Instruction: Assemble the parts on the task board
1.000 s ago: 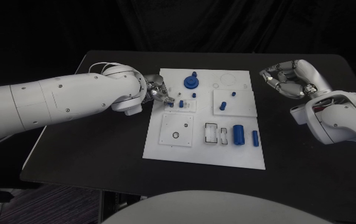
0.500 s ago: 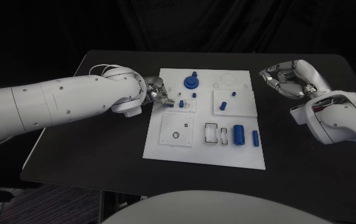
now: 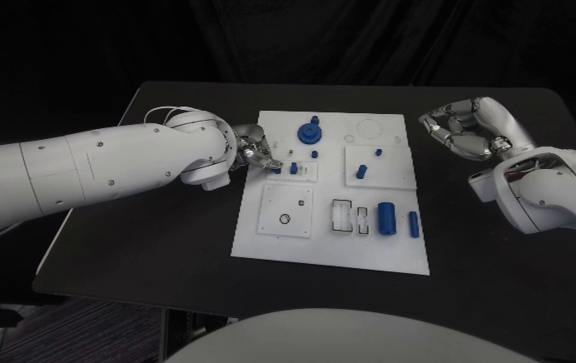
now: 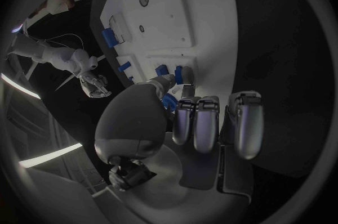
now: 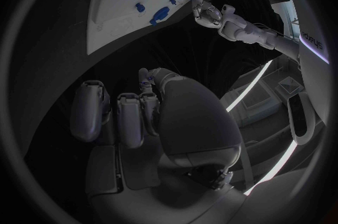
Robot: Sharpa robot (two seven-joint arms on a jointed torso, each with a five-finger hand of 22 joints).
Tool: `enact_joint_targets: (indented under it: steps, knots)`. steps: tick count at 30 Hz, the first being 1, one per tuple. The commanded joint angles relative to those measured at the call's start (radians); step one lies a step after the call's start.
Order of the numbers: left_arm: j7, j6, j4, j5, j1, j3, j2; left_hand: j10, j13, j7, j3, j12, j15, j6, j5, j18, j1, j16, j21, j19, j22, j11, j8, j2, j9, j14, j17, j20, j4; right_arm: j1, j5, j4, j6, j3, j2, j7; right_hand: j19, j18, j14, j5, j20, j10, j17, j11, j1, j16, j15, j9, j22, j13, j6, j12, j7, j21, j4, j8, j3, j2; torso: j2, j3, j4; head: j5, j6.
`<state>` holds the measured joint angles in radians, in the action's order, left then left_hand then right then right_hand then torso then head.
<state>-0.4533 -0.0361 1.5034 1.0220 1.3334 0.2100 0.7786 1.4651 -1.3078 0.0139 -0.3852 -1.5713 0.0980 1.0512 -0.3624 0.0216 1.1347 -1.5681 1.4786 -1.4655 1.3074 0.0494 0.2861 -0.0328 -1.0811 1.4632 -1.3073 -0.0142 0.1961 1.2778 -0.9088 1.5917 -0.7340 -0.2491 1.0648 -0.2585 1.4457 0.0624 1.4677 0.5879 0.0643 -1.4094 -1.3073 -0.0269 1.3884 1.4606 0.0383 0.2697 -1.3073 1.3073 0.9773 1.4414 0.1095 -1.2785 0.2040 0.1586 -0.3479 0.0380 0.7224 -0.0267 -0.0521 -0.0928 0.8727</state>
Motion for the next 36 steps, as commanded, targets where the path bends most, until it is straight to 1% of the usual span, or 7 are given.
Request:
enact_joint_targets:
  steps: [1,13,18,24,29,31,36]
  knots:
    - [0.020,-0.010,-0.003,0.004,-0.004,0.001,-0.001,0.106,-0.263,0.000,0.002,0.000,0.002,0.004,0.003,0.012,0.003,-0.003,-0.005,-0.031,0.174,0.005,-0.005,0.011,-0.001,0.108,-0.263,0.001,-0.003,-0.003,-0.004,0.000,0.007,0.001,0.001,0.021,0.006,0.005,0.067,0.004,-0.002,-0.006,-0.122,0.001,0.009,-0.002,0.006,0.002,-0.158,0.069,-0.006,0.002,0.000,-0.002,-0.007,0.006,-0.001,-0.003,0.000,0.0003,0.0002,-0.001,0.000]
    - [0.023,-0.017,-0.009,0.004,-0.005,0.001,-0.004,0.106,-0.263,0.000,0.000,0.000,0.002,0.002,-0.011,0.012,0.010,-0.003,-0.006,-0.031,0.174,0.005,-0.006,0.017,-0.001,0.108,-0.263,0.001,-0.009,-0.003,-0.004,0.000,0.010,0.001,0.001,0.023,0.006,0.005,0.067,0.004,-0.002,-0.006,-0.121,0.001,0.008,-0.003,0.006,0.002,-0.158,0.068,-0.005,0.002,0.000,-0.001,-0.009,0.007,-0.002,-0.003,0.000,0.0002,0.0009,-0.002,0.000]
    - [0.023,-0.015,-0.011,0.004,-0.005,0.001,-0.005,0.106,-0.263,0.000,0.000,0.000,0.002,0.001,-0.011,0.012,0.010,-0.003,-0.006,-0.031,0.174,0.005,-0.007,0.017,-0.001,0.108,-0.263,0.001,-0.009,-0.003,-0.004,0.000,0.012,0.001,0.001,0.024,0.005,0.005,0.067,0.004,-0.002,-0.006,-0.121,0.001,0.008,-0.003,0.006,0.002,-0.158,0.068,-0.006,0.002,0.000,-0.001,-0.009,0.007,-0.002,-0.003,0.000,-0.0005,0.0009,-0.002,0.000]
    - [0.023,-0.011,-0.013,0.004,-0.006,0.001,-0.008,0.106,-0.263,0.000,-0.001,0.000,0.002,0.001,-0.012,0.013,0.011,-0.003,-0.008,-0.030,0.173,0.005,-0.007,0.018,-0.001,0.108,-0.263,0.001,-0.009,-0.003,-0.004,0.000,0.014,0.001,0.000,0.027,0.005,0.005,0.067,0.004,-0.002,-0.006,-0.121,0.001,0.008,-0.003,0.006,0.002,-0.158,0.068,-0.006,0.002,0.000,-0.001,-0.009,0.007,-0.002,-0.003,-0.001,-0.0002,0.0008,-0.004,0.000]
    - [0.024,-0.009,-0.017,0.004,-0.008,0.001,-0.011,0.106,-0.263,0.000,-0.001,0.000,0.002,0.001,-0.012,0.013,0.011,-0.003,-0.008,-0.030,0.173,0.005,-0.007,0.018,-0.001,0.108,-0.263,0.001,-0.009,-0.003,-0.004,0.000,0.015,0.001,0.000,0.027,0.005,0.005,0.067,0.004,-0.002,-0.006,-0.121,0.001,0.008,-0.003,0.006,0.002,-0.158,0.068,-0.006,0.002,0.000,-0.001,-0.009,0.007,-0.002,-0.003,0.000,0.0000,0.0015,-0.004,0.000]
    - [0.023,-0.007,-0.018,0.004,-0.010,0.001,-0.012,0.106,-0.263,0.000,-0.001,0.000,0.002,0.001,-0.012,0.013,0.011,-0.003,-0.008,-0.030,0.173,0.005,-0.007,0.018,-0.001,0.108,-0.263,0.001,-0.009,-0.003,-0.004,0.000,0.015,0.001,0.000,0.028,0.005,0.005,0.067,0.004,-0.002,-0.006,-0.121,0.001,0.008,-0.003,0.006,0.002,-0.158,0.068,-0.006,0.002,0.000,-0.001,-0.009,0.007,-0.002,-0.003,0.000,0.0001,0.0007,-0.002,0.000]
    - [0.022,-0.003,-0.016,0.004,-0.013,0.001,-0.012,0.106,-0.263,0.001,-0.001,0.000,0.002,0.001,-0.013,0.013,0.011,-0.003,-0.008,-0.030,0.173,0.004,-0.007,0.018,-0.002,0.108,-0.263,0.001,-0.010,-0.003,-0.004,0.000,0.015,0.001,0.001,0.029,0.005,0.005,0.067,0.004,-0.002,-0.006,-0.121,0.001,0.008,-0.003,0.006,0.002,-0.158,0.068,-0.006,0.002,0.000,-0.001,-0.009,0.007,-0.002,-0.003,0.000,0.0004,0.0008,-0.003,0.000]
